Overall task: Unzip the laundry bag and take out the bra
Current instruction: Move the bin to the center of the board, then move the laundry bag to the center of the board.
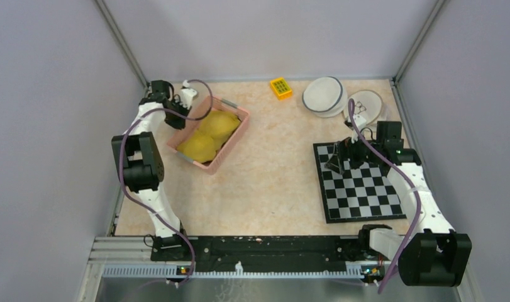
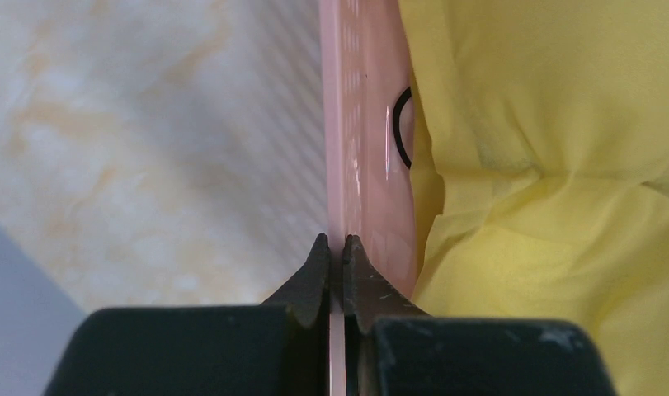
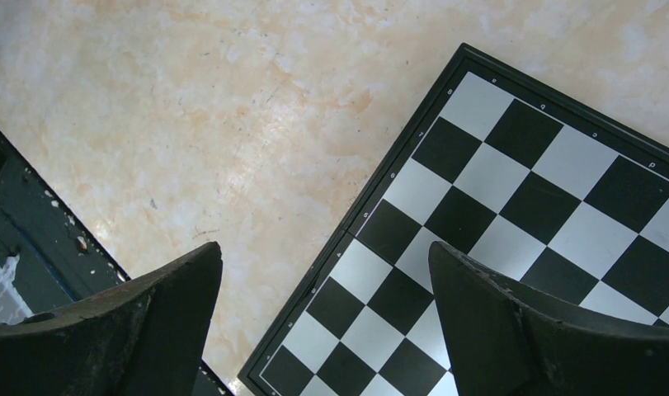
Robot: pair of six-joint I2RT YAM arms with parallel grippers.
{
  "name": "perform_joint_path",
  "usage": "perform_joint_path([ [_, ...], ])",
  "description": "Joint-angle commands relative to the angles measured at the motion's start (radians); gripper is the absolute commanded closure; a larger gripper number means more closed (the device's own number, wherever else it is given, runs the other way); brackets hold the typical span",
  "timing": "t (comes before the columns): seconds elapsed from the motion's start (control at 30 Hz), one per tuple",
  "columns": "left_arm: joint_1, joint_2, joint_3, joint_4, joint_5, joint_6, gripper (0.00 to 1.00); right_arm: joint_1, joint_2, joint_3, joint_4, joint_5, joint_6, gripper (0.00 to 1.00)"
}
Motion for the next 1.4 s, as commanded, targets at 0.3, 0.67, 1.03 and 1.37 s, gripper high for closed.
perform_joint_path([
  [0.3,0.164,0.197,0.272,0.129,-0.359,-0.285,1.0,0.009,0.017,0.012,0.05,0.009,0.016,0.06],
  [0.67,0.178,0.09,0.225,0.154,-0.295,-0.374,0.22,0.009,0.176,0.195,0.127,0.183,0.149,0.08],
  [1.03,0.16,-0.246,0.008,0.261,0.044,-0.381,0.01,0.009,0.517,0.581,0.301,0.374,0.416,0.1],
  [1.37,0.136,-0.572,-0.291,0.287,0.305,-0.312,0.01,0.009,0.783,0.777,0.343,0.402,0.502,0.17],
])
